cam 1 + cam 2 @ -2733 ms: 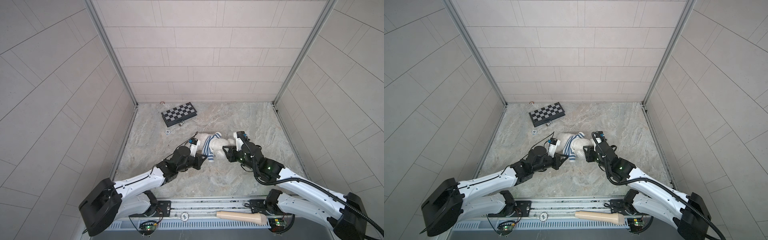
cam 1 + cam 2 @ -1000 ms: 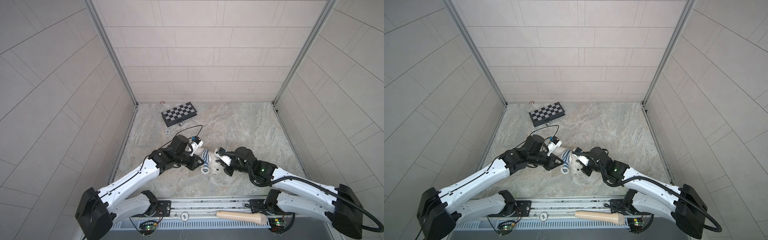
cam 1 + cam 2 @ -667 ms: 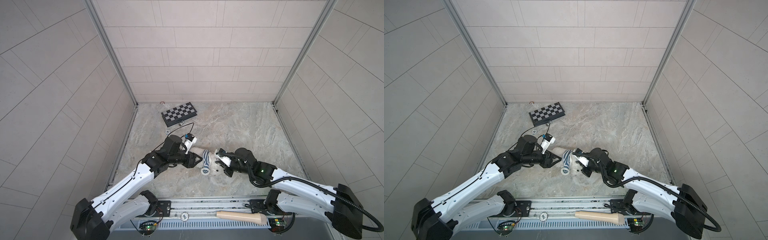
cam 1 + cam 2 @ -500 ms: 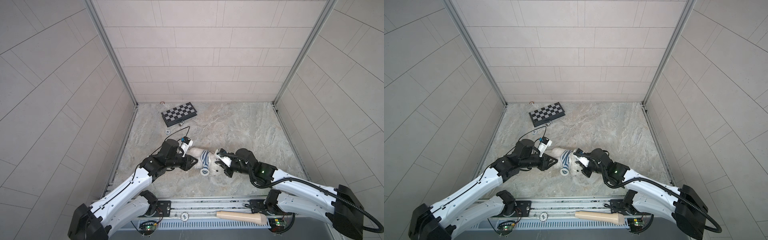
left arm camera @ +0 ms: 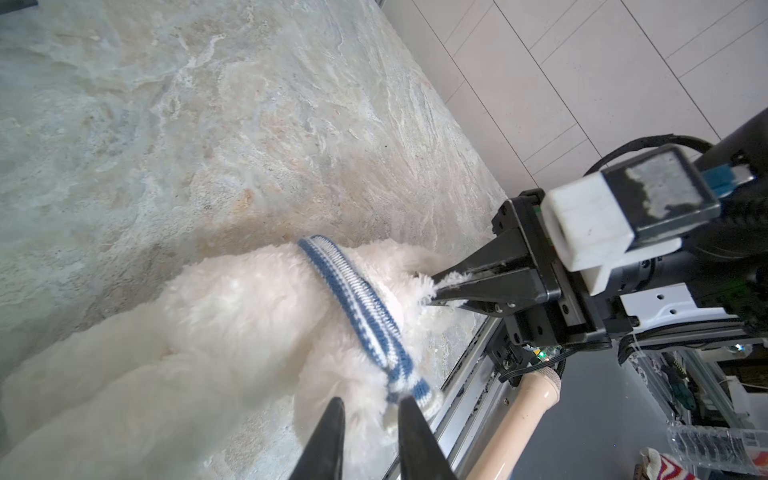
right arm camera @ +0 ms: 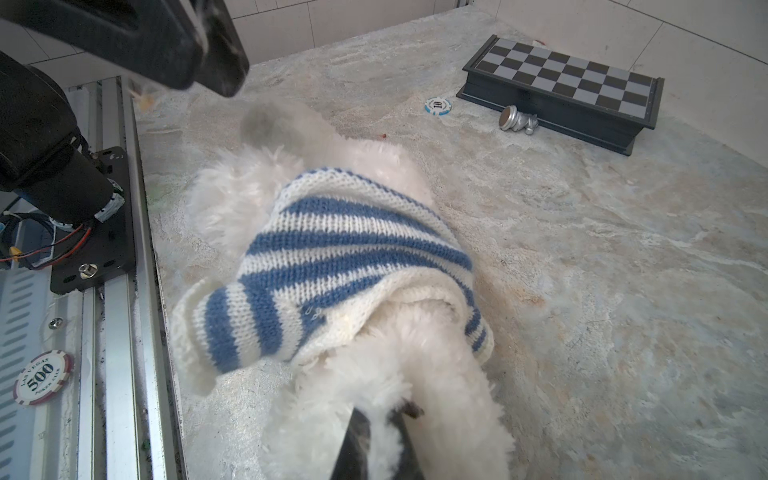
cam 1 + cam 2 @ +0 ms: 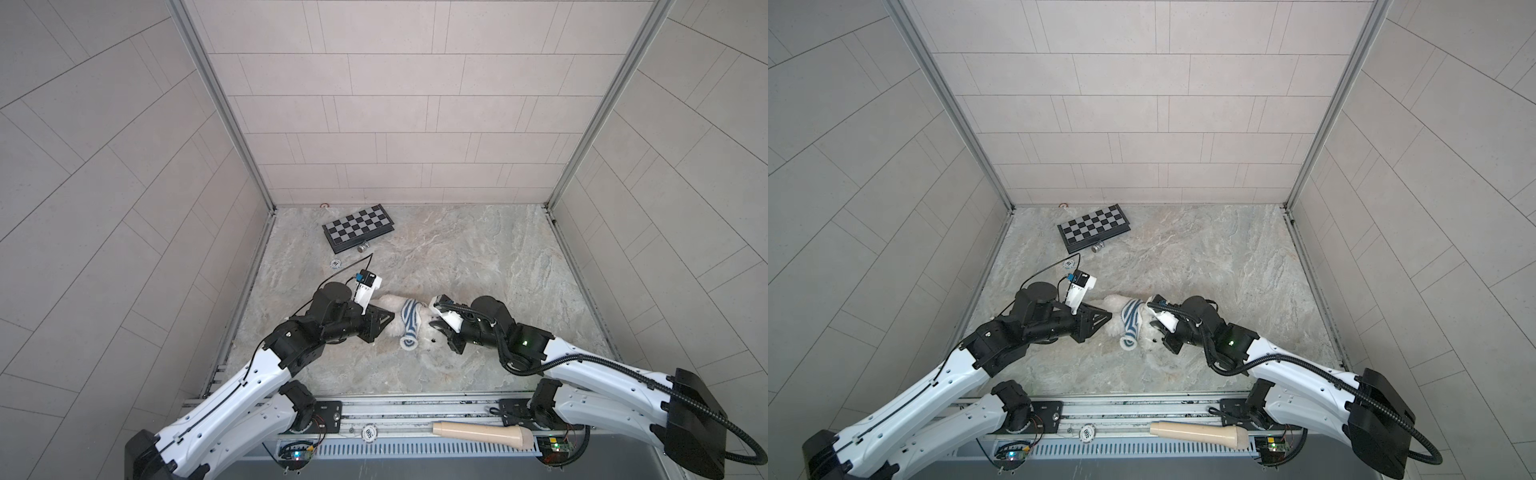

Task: Dress the teddy bear

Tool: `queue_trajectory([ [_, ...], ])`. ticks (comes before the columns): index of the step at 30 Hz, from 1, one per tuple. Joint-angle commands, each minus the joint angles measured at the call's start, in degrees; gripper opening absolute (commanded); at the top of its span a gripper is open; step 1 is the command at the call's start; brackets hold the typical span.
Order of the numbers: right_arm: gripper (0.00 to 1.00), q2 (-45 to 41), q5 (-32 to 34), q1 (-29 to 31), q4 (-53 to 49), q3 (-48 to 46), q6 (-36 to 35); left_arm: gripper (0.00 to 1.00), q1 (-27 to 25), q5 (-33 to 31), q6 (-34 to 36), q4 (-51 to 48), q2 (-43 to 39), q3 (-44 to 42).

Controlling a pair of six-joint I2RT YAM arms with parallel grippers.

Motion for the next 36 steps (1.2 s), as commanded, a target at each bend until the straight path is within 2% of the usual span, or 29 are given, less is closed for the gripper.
queue_trajectory([
  [1,0.00,-0.7,0.1,0.0,1.7,1.1,0.2,0.23,-2.7,-3.2,-2.7,0.8,3.2,3.1],
  [6,0.00,-1.1,0.3,-0.1,1.8,1.0,0.2,0.20,-3.5,-5.2,-5.4,1.5,7.5,3.5],
  [10,0.00,-1.2,0.5,-0.1,2.4,0.5,0.5,0.25,-3.7,-5.6,-5.9,2.0,9.7,3.5],
  [20,0.00,-1.2,0.5,-0.1,3.4,-0.2,1.0,0.26,-3.8,-5.7,-7.8,5.9,12.0,2.3],
  [25,0.00,-1.8,1.0,-0.1,3.4,-0.5,1.2,0.19,-4.0,-4.9,-8.4,8.0,13.3,2.1],
  [30,0.00,-2.1,2.0,-0.1,3.2,-0.9,1.3,0.01,-4.5,-4.8,-7.7,7.1,13.7,3.1],
  [36,0.00,-2.9,7.2,-0.4,1.4,-1.1,1.5,0.00,-4.5,-4.1,-6.4,2.5,10.8,4.9],
])
